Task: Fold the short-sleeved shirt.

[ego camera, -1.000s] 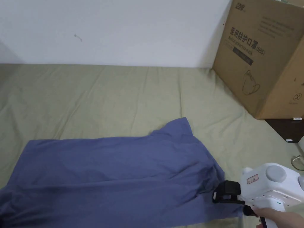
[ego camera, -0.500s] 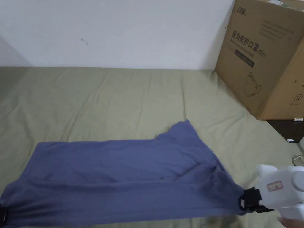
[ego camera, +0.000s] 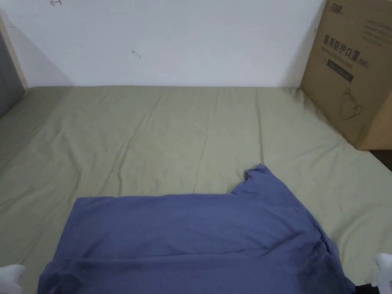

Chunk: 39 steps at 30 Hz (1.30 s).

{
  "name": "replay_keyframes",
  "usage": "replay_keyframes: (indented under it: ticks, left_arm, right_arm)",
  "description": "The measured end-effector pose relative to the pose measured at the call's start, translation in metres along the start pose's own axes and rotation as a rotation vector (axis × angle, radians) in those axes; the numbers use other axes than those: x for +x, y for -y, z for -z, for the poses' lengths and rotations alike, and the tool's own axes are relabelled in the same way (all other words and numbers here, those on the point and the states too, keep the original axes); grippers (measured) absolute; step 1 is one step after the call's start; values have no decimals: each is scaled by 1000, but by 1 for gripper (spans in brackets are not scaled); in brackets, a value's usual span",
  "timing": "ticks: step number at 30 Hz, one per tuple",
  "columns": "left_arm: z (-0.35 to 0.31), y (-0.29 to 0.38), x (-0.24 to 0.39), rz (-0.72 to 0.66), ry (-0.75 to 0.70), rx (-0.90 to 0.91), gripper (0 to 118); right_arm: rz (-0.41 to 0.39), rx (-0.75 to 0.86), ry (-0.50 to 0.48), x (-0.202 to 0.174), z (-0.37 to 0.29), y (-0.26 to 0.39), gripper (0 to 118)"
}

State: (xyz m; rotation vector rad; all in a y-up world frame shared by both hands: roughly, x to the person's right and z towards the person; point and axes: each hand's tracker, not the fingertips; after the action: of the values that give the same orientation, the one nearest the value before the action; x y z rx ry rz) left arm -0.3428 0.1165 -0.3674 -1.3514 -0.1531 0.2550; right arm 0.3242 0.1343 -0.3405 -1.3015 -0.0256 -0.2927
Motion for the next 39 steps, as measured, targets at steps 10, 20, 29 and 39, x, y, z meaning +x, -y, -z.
replay_keyframes:
  ticks: [10,20,29,39]
  left_arm:
    - [-28,22,9,84,-38,126,113]
    - [-122,37,77,227,16,572,17]
    - [-122,-24,78,118,190,632,0]
    - [1,-216,43,259,-247,357,96]
  right_arm:
    - [16,133,2,8,-30,-5,117]
    - [-156,585,-164,-92,-119,24,67]
    - [-147,654,-250,-123,-122,10,0]
    - [-109,508,-189,-110,-80,-24,0]
